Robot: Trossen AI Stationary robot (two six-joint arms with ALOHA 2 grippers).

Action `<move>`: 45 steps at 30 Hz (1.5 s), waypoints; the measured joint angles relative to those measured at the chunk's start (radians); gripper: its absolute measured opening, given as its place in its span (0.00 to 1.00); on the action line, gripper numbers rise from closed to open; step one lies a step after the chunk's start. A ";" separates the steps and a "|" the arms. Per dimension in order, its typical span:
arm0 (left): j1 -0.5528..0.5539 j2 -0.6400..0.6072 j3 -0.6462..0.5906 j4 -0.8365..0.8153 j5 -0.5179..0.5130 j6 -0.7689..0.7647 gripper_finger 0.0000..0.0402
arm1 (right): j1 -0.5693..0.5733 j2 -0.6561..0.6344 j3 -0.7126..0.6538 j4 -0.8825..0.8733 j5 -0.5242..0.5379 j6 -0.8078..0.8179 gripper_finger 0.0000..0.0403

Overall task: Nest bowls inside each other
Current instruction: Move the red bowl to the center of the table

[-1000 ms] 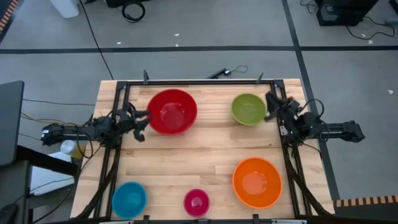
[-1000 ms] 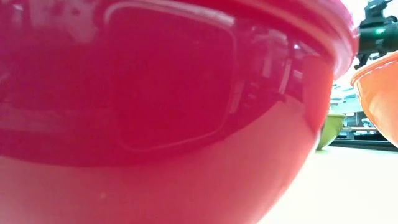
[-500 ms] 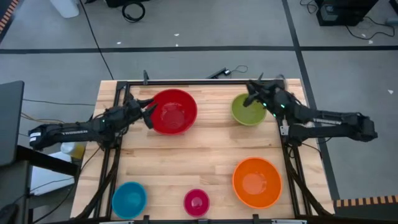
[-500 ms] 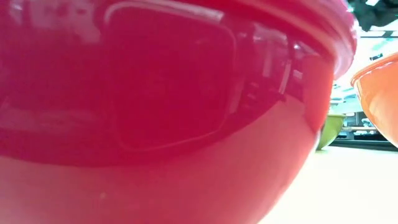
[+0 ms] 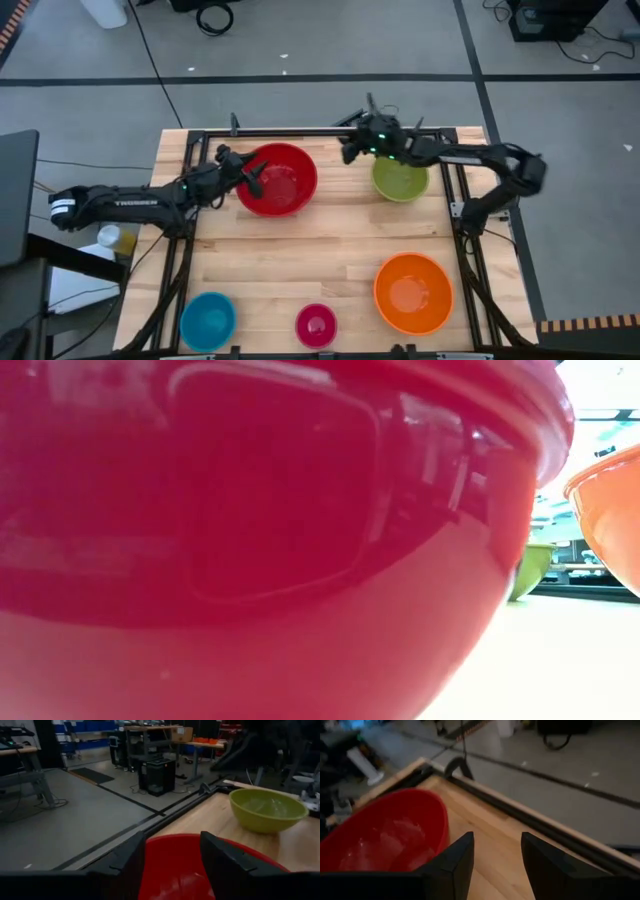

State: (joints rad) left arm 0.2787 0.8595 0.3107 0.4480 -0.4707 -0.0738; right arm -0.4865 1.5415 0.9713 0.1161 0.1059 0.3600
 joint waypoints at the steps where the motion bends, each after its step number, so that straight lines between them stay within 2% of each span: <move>1: 0.000 0.022 0.000 0.028 -0.010 0.002 0.50 | 0.001 0.038 0.033 -0.011 -0.002 0.000 0.43; 7: 0.005 0.111 0.001 0.101 -0.015 -0.001 0.53 | -0.002 0.233 0.190 -0.091 -0.044 -0.015 0.43; 14: 0.006 0.129 0.001 0.065 -0.015 -0.018 0.53 | -0.036 0.359 0.307 -0.111 -0.266 -0.019 0.43; 21: 0.006 0.129 0.002 0.049 -0.015 -0.021 0.53 | -0.023 0.447 0.368 -0.104 -0.395 -0.014 0.43; 24: 0.005 0.129 0.002 0.017 -0.015 -0.035 0.53 | 0.000 0.455 0.379 -0.111 -0.393 -0.024 0.43; 32: 0.003 0.129 0.002 -0.026 -0.015 -0.039 0.53 | 0.043 0.407 0.378 -0.089 -0.234 -0.047 0.43; 40: 0.006 0.129 0.002 -0.042 -0.015 -0.015 0.53 | 0.083 0.403 0.378 -0.112 -0.213 -0.058 0.43; 45: 0.005 0.129 0.002 -0.043 -0.015 -0.028 0.53 | 0.104 0.403 0.378 -0.096 -0.261 -0.093 0.43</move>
State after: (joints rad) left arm 0.2833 0.9882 0.3122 0.4049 -0.4854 -0.1020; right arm -0.3821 1.9446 1.3494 0.0205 -0.1551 0.2673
